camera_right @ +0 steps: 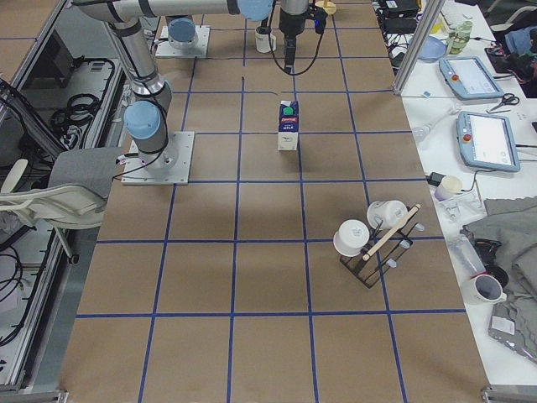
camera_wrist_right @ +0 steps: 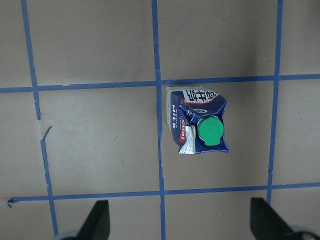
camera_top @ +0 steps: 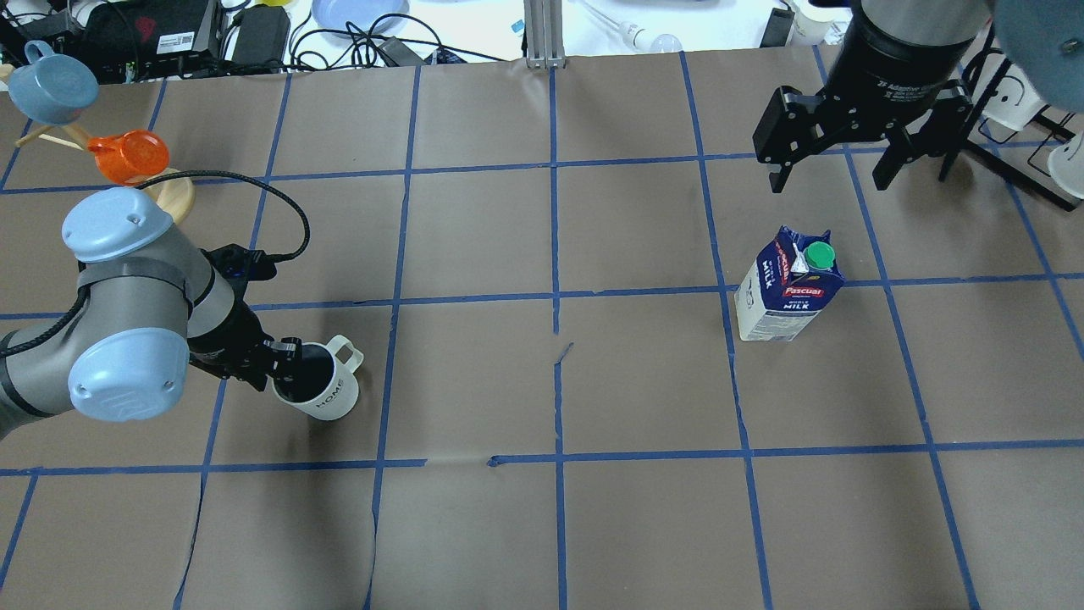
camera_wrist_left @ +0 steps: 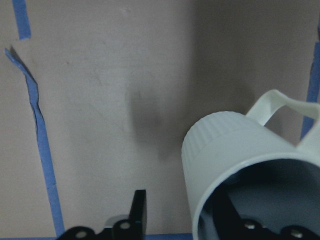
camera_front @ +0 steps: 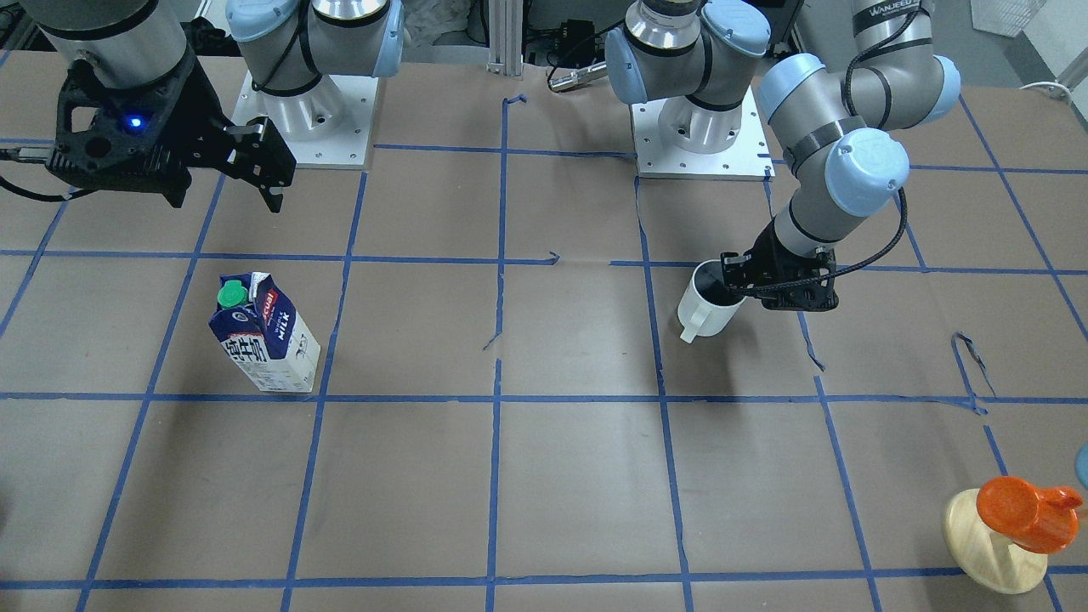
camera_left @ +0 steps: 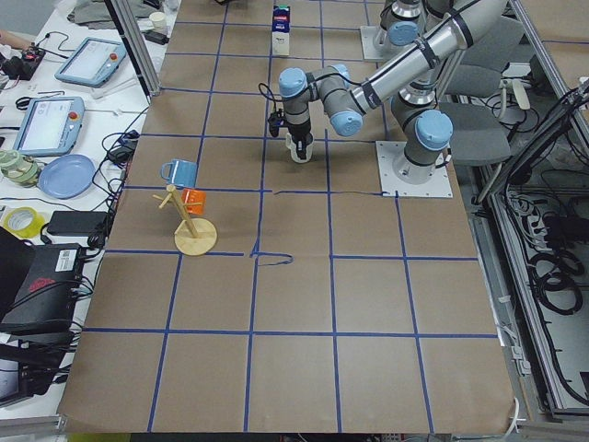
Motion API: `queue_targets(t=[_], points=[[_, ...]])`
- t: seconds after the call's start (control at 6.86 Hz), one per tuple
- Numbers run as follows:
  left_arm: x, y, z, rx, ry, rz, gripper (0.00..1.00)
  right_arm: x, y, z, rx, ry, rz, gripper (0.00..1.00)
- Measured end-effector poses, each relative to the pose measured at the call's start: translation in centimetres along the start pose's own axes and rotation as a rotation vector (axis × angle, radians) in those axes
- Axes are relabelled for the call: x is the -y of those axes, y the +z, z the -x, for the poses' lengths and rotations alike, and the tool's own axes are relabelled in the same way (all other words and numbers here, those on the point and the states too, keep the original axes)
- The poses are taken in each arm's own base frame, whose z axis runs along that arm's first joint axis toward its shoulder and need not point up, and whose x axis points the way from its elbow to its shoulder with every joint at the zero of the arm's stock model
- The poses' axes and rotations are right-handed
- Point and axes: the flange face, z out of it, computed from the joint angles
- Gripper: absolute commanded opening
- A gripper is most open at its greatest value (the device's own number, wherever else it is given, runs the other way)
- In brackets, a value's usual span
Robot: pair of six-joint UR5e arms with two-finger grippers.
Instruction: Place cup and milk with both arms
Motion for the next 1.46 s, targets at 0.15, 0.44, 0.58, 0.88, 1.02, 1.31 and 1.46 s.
queue_targets(t=[0.15,0.44,0.58,0.88,1.02,1.31,1.46], points=[[0.2,0.0,-0.3,-0.025,0.001,-0.012,0.08,0.0,0.0,0.0,-0.001,-0.002,0.002,1.0],[1.4,-1.7,-0.8,-0.049,0.008,-0.06,0.09,0.0,0.0,0.0,-0.003,-0.005,0.001,1.0],[2.6,-4.4,-1.5,-0.044,0.004,-0.09,0.09,0.0,0.0,0.0,-0.005,-0.005,0.001,1.0],[6.1,-11.6,-7.2,-0.037,-0.042,-0.131,0.09,0.0,0.1,-0.1,-0.006,-0.004,0.004,1.0],[7.5,-13.1,-11.1,-0.038,-0.06,-0.137,0.1,0.0,0.2,-0.1,-0.004,-0.004,0.005,1.0],[10.2,-11.9,-18.7,-0.044,-0.085,-0.164,0.1,0.0,0.2,0.0,-0.003,-0.005,0.006,1.0],[10.9,-10.5,-23.1,-0.045,-0.085,-0.176,0.1,0.1,0.4,-0.1,-0.002,-0.004,0.01,1.0]])
